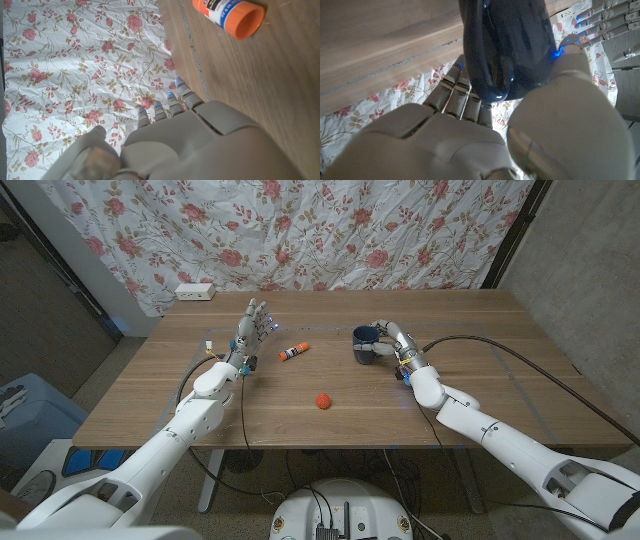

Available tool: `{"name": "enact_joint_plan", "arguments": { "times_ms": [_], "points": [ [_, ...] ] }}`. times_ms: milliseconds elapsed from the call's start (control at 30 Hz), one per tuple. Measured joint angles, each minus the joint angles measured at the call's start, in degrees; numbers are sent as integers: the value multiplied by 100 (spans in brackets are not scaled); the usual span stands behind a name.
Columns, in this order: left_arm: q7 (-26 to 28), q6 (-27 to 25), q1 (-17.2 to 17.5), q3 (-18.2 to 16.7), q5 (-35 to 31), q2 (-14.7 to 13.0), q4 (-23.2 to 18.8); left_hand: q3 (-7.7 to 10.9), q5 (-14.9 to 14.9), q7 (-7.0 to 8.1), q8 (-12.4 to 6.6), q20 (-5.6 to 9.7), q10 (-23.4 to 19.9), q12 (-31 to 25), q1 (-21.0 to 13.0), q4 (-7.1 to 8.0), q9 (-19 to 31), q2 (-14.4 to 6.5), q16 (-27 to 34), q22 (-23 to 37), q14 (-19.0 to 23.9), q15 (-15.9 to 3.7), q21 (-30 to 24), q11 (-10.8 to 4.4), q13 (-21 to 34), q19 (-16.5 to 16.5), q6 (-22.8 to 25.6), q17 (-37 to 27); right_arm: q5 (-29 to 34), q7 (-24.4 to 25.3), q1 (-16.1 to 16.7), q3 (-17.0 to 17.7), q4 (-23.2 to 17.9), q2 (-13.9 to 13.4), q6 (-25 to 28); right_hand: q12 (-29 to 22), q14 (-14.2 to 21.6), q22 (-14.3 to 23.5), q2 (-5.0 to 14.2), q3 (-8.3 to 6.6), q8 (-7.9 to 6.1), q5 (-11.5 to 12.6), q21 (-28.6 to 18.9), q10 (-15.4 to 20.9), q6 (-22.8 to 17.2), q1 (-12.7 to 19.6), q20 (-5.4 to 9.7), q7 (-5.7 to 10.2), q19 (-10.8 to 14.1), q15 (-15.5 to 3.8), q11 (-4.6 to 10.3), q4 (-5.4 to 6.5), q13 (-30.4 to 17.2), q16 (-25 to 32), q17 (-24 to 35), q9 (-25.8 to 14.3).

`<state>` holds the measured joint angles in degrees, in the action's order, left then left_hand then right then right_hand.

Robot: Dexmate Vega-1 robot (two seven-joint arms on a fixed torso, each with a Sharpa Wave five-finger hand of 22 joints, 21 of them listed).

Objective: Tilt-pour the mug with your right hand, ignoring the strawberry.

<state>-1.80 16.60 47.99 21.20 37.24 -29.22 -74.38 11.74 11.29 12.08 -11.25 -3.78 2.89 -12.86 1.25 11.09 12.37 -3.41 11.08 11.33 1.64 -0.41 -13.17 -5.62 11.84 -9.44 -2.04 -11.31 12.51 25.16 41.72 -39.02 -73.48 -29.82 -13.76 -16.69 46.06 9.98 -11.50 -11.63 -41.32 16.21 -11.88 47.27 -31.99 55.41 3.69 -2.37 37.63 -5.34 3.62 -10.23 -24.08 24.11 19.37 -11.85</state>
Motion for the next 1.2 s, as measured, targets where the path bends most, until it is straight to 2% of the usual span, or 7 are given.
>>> {"name": "enact_joint_plan", "arguments": {
  "times_ms": [233, 367, 600, 733, 1000, 1067, 1200],
  "points": [
    [0, -1, 0, -1, 0, -2, 0, 0, 0, 0, 0, 0, 0, 0, 0, 0, 0, 0, 0, 0, 0, 0, 0, 0, 0, 0, 0, 0, 4, -42, 7, -17, -42, -31, 77, 129, -220, 0, 53, 64, 107, -75, 0, -134, 139, -53, -11, 139, -53, 76, 135, 64, -26, -40, 65, -14],
    [0, -1, 0, -2, 0, -2, 0, 0, 0, 0, 0, 0, 0, 0, 0, 0, 0, 0, 0, 0, 0, 0, 0, 0, 0, 0, 0, 0, -6, -105, 23, -19, -101, -67, 144, 216, -413, 0, 92, 141, 194, -143, -1, -155, 268, -91, -31, 268, -113, 107, 256, 141, -25, -66, 101, -13],
    [0, -1, 0, -2, 0, -2, 0, 0, 0, 0, 0, 0, 0, 0, 0, 0, 0, 0, 0, 0, 0, 0, 0, 0, 0, 0, 0, 0, -75, -280, 38, -19, -227, -145, 277, 458, -858, 0, 242, 251, 461, -358, 24, -330, 509, -242, -31, 509, -236, 172, 432, 252, -9, -193, 152, 40],
    [0, -1, 0, -2, 0, 0, 0, 0, 0, 0, 0, 0, 0, 0, 0, 0, 0, 0, 0, 0, 0, 0, 0, 0, 0, 0, 0, 0, -120, -411, 38, -16, -304, -191, 350, 508, -1126, 0, 295, 243, 586, -464, 45, -436, 640, -295, -93, 640, -341, 200, 508, 290, 1, -306, 148, 40],
    [-2, -1, -1, -2, 0, 1, 0, 0, 0, 0, 0, 0, 0, 0, 0, 0, 0, 0, 0, 0, 0, 0, 0, 0, 0, 0, 0, 0, -211, -716, 7, -15, -426, -285, 467, 612, -1530, 0, 349, 313, 814, -563, 67, -925, 888, -346, -247, 888, -513, 238, 363, 305, 39, -469, 102, 40],
    [-2, -1, -1, -2, 0, 1, 0, 0, 0, 0, 0, 0, 0, 0, 0, 0, 0, 0, 0, 0, 0, 0, 0, 0, 0, 0, 0, 0, -226, -769, -6, -15, -445, -303, 482, 612, -1615, 0, 477, 327, 869, -578, 67, -1029, 928, -235, -288, 927, -555, 254, 345, 318, 46, -519, 83, 39],
    [-2, -1, -1, -2, 0, 1, 0, 0, 0, 0, 0, 0, 0, 0, 0, 0, 0, 0, 0, 0, 0, 0, 0, 0, 0, 0, 0, 0, -248, -871, -31, -16, -469, -336, 502, 628, -1760, 0, 499, 368, 980, -581, 85, -1222, 1031, -257, -342, 1030, -608, 267, 315, 315, 68, -607, 56, 49]
  ]
}}
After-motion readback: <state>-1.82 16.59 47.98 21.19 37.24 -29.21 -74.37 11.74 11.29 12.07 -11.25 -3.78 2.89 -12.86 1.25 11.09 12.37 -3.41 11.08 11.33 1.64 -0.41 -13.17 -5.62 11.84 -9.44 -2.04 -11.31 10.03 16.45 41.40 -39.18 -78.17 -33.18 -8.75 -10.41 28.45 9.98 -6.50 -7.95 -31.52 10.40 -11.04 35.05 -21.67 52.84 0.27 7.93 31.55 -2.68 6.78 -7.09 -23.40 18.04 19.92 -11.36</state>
